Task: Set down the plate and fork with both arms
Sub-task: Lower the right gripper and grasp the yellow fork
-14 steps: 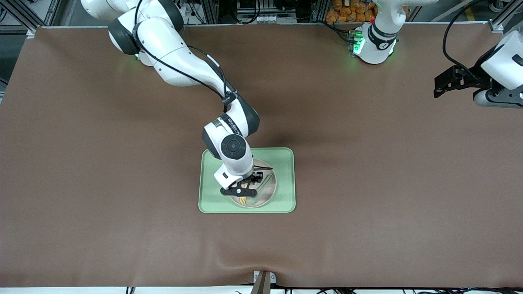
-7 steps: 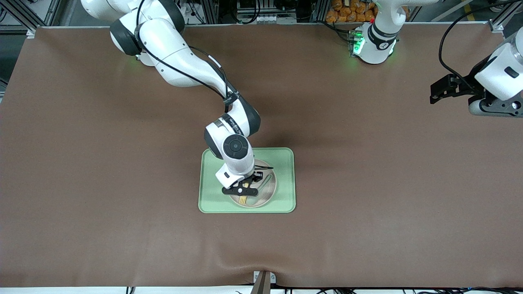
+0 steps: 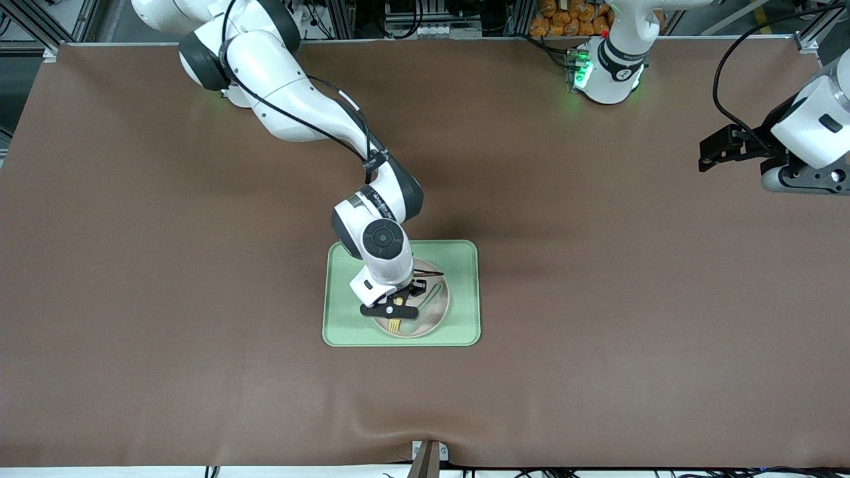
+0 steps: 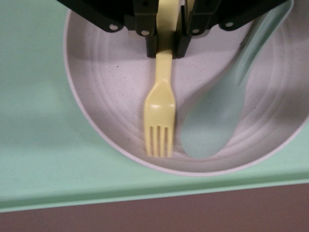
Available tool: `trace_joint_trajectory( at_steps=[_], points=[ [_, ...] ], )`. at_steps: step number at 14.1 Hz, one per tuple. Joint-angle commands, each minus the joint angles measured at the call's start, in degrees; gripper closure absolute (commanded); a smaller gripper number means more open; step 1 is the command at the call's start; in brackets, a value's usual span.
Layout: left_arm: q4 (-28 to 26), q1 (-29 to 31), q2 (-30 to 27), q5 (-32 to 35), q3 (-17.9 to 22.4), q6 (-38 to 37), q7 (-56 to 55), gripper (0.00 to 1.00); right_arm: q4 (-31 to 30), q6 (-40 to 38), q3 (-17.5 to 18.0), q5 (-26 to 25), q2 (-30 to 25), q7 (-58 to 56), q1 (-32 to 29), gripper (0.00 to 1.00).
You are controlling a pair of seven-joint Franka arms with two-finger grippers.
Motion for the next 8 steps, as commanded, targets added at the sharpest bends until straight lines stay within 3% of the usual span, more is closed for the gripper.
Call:
trace_joint_trajectory(
  at_steps=[1, 8],
  points=[
    [0.1, -0.1, 0.0, 0.5, 0.2, 0.9, -0.7, 0.00, 2.2, -1.4, -0.3, -1.1, 0.6, 1.3, -0.3, 0.99],
    [0.1, -0.5, 0.1, 0.4, 0.1, 1.8, -0.7, 0.00, 2.6, -8.7, 0.1, -0.3, -1.2, 2.5, -0.5, 1.00]
  ],
)
